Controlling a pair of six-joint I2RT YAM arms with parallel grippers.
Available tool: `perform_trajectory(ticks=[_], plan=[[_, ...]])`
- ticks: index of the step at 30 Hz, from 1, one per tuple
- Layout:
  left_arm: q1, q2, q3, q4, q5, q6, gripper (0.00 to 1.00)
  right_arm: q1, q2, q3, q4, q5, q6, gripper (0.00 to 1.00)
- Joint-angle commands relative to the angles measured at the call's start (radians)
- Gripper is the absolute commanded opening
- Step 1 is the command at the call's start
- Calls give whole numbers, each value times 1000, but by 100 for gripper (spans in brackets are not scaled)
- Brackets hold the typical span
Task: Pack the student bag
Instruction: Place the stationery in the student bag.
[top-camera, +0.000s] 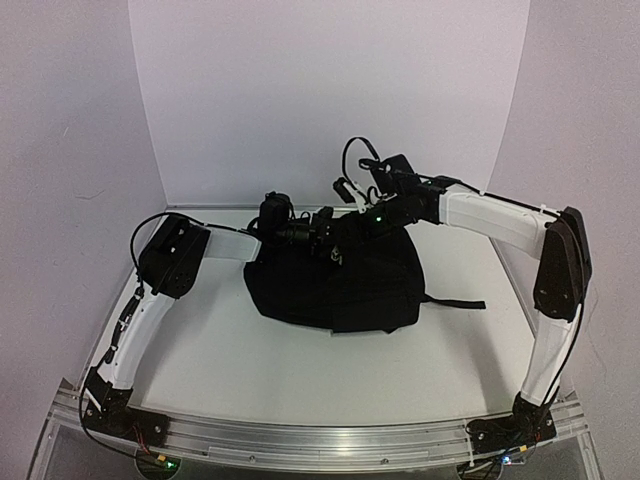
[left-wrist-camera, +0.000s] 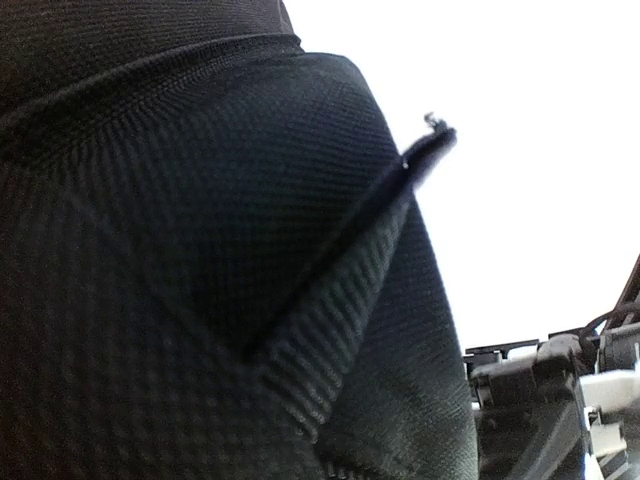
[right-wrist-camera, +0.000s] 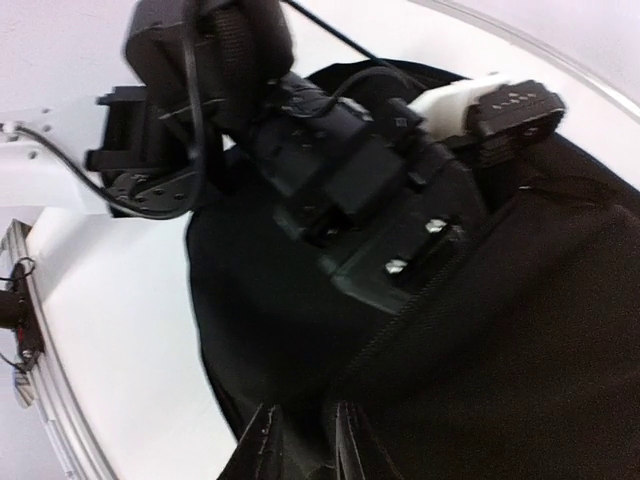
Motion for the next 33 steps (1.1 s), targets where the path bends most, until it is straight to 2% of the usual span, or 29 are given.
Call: perform_trajectory(ticks=[1,4,6,8,11,16,25,33], plan=[[8,-63,44,85,-43,-17,0,27,-80,19,17,-112,-23,37],[-2,-76,16,95,-40,-19,0,-29,-130,23,-35,-88,-41,73],[-3,-85,-9,112,-54,-20,0,-99,-154,42,-88,-80,-29,85],[-7,-82,-5,124,-58,-29,0,-174,-159,44,-145,-67,-28,91],[-16,-67,20,123,-56,-40,0,-265,-157,-18,-195,-28,-16,93],[-30,-64,27,114,-63,-41,0,-363,-68,-120,-198,-94,15,98],[-40,-64,50,56,-85,-14,0,-354,84,-175,-169,-414,60,97],[-75,10,152,-40,-119,10,1,-277,146,-179,-15,-618,212,95]])
